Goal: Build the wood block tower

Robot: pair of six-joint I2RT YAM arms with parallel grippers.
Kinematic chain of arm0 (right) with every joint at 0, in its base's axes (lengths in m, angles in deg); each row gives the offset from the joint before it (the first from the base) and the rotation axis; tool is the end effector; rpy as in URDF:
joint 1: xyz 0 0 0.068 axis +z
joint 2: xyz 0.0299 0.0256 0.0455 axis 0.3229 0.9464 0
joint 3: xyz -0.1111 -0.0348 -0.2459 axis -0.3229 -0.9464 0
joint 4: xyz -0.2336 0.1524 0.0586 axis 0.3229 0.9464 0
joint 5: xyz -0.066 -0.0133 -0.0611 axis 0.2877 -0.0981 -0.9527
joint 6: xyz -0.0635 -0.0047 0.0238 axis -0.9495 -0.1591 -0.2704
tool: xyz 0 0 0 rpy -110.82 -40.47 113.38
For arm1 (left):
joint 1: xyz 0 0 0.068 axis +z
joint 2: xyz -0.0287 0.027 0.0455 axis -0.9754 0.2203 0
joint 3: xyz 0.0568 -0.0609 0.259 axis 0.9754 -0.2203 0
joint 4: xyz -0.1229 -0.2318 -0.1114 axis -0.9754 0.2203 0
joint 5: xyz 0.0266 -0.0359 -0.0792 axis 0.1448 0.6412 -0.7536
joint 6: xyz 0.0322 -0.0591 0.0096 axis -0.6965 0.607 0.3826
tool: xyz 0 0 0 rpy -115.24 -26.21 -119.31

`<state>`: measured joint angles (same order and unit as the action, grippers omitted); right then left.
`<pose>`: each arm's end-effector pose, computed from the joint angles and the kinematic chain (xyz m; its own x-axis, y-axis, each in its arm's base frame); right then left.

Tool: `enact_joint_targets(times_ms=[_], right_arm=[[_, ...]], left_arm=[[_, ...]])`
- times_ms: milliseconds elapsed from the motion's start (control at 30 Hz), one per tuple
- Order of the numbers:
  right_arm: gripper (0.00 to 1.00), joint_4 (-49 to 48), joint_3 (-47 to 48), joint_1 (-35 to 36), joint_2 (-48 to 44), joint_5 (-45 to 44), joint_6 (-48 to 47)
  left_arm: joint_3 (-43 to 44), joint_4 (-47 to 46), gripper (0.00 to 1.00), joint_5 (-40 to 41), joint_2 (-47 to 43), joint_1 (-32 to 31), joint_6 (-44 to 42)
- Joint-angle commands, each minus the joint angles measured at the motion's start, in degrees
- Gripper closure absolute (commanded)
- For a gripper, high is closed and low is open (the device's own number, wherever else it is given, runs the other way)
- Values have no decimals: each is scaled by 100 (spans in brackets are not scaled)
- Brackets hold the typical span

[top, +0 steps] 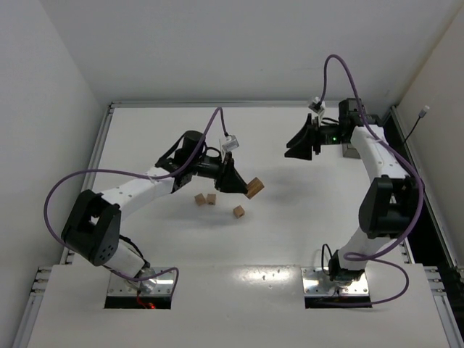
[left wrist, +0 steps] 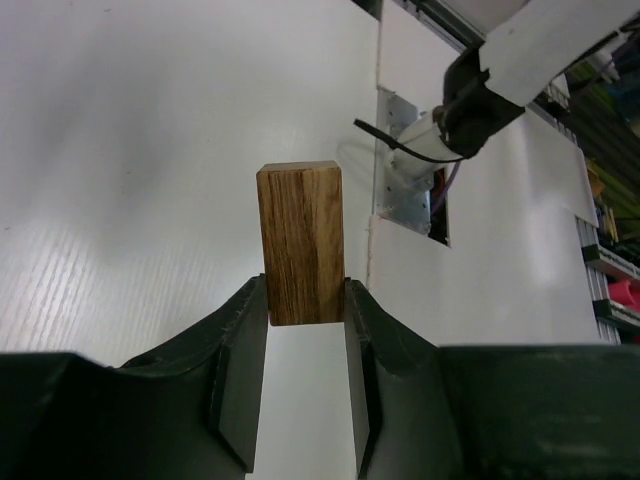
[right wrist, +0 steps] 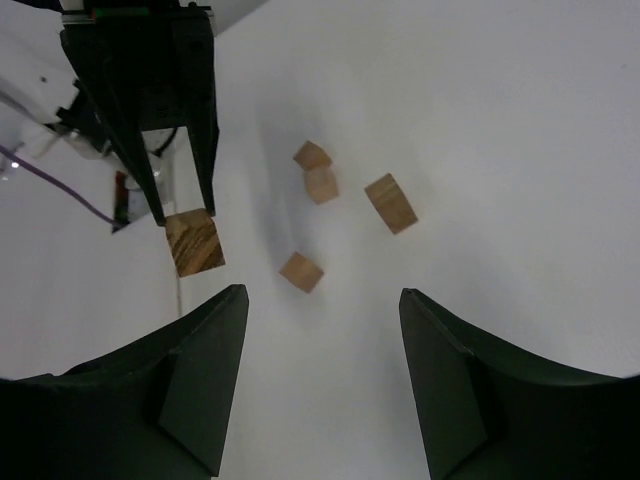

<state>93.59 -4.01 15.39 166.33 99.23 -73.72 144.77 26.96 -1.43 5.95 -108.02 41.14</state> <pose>0.3686 0.0298 0.2791 -0.5480 -0.1416 -0.8244 -0.8166 0.3043 0.4905 0.2841 -0.2215 0.2456 -0.6163 0.1970 -0.7625 0.7875 0.1626 -0.5945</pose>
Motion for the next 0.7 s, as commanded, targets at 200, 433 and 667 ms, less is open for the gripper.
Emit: enact_joint_targets(times_ms=[200,433,667], right_arm=[[42,872,339,221,200,1929,-207],[42,-169,-82,651,-204,1929,732],[42,-2617,-1286,1196,-810,1929,3027]], left_arm=[[395,950,100,-1192,-281,-2,-1793],[632,1601,100,-1614,-150,51,-2384],[1116,2418,100,-1905,9,103,-2990]])
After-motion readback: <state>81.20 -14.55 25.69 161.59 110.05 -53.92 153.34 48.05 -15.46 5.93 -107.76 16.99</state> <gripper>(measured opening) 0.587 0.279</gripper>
